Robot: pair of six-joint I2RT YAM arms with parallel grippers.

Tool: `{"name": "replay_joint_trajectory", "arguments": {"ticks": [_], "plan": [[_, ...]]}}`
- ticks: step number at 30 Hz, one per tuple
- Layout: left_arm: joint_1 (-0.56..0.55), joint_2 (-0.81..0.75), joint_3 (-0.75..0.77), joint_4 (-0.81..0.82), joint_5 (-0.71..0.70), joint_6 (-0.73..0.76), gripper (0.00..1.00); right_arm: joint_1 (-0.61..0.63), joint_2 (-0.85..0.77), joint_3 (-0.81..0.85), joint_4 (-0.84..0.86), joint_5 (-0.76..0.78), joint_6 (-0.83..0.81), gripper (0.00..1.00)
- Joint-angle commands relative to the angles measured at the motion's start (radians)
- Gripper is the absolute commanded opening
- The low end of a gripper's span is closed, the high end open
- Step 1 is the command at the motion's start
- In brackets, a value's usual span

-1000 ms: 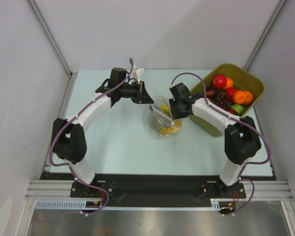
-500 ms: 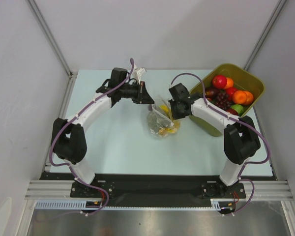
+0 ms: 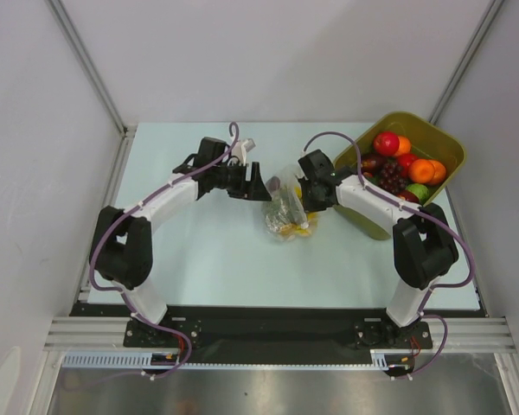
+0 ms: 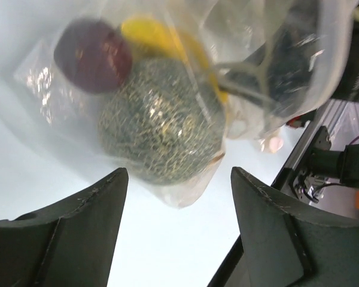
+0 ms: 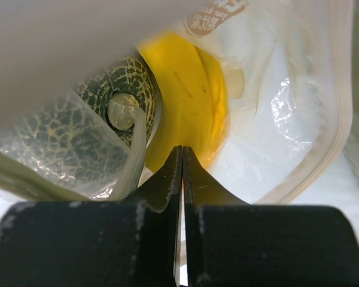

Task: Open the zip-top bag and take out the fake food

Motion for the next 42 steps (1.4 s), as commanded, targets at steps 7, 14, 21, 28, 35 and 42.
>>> {"name": "replay_joint_trajectory", "arguments": {"ticks": [7, 14, 21, 28, 35, 42], "plan": [[-0.007, 0.058, -0.019, -0.024, 0.045, -0.012, 0.76, -0.003, -0.019, -0.046, 0.048, -0.010, 0.077, 0.00], [-0.038, 0.066, -0.088, -0.056, 0.075, 0.011, 0.77, -0.017, -0.007, -0.046, 0.057, -0.023, 0.127, 0.06], [-0.080, 0.082, -0.145, -0.007, 0.087, -0.016, 0.79, -0.020, 0.004, -0.051, 0.071, -0.055, 0.162, 0.07], [-0.099, 0.130, -0.165, 0.097, 0.105, -0.082, 0.73, -0.006, 0.002, -0.077, 0.057, -0.043, 0.207, 0.20], [-0.099, 0.182, -0.133, 0.101, 0.084, -0.087, 0.33, 0.009, -0.019, -0.106, 0.036, -0.004, 0.262, 0.49], [-0.099, 0.201, -0.102, 0.062, 0.043, -0.068, 0.00, 0.006, -0.062, -0.101, 0.003, 0.045, 0.273, 0.52]]}}
